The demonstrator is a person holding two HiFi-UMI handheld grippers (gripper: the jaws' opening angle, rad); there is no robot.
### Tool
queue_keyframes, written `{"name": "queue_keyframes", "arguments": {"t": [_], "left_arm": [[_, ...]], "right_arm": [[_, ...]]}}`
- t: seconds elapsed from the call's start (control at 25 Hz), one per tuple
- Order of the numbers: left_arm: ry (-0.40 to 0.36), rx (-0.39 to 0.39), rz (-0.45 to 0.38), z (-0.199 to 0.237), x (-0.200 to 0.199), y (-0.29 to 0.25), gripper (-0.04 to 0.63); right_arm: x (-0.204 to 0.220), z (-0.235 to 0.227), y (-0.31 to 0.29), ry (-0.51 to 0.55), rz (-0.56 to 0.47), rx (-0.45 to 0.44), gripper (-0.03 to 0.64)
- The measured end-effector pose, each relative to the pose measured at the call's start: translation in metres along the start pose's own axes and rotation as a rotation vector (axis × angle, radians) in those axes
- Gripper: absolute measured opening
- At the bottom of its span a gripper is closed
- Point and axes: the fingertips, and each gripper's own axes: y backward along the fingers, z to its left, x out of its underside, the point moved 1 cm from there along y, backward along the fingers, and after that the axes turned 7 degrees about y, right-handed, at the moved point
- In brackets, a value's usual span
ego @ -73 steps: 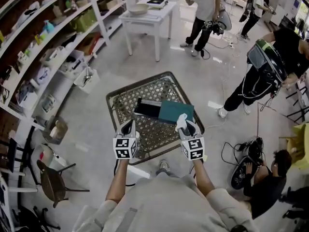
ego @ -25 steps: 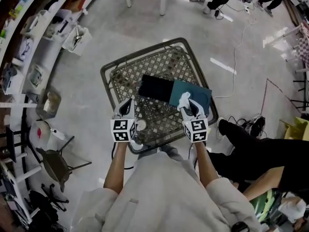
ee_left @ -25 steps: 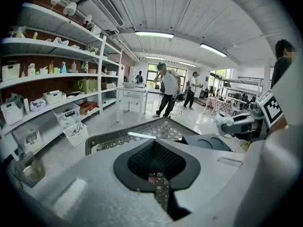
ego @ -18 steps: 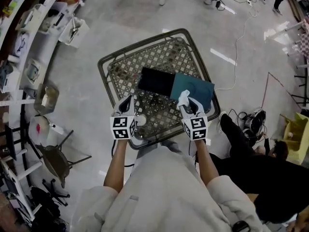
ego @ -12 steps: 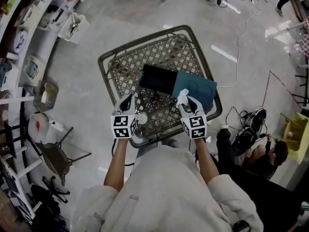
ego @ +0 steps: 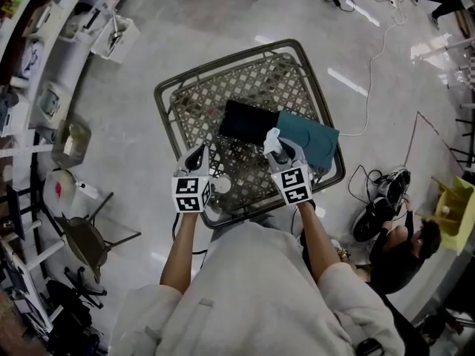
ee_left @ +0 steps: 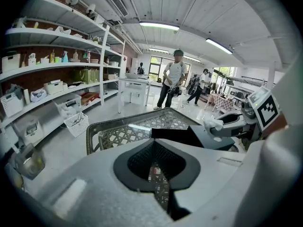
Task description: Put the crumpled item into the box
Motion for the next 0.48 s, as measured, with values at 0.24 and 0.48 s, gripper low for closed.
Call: {"name": "queue_keyframes", "arguments": {"t": [0.24, 0.48], "left_arm": [[0.011, -0.007, 0.011, 0.007, 0.003, 0.0, 0.006], [0.016, -0.012, 0.022, 0.01, 0.008, -0.001, 0.006]], "right_arm": [[-0.004, 0.006, -0.03, 0.164, 0.059, -0.057, 0.14], [-0.003, 0.016, -0.058, 0.45, 0.127, -0.114, 0.14]]}}
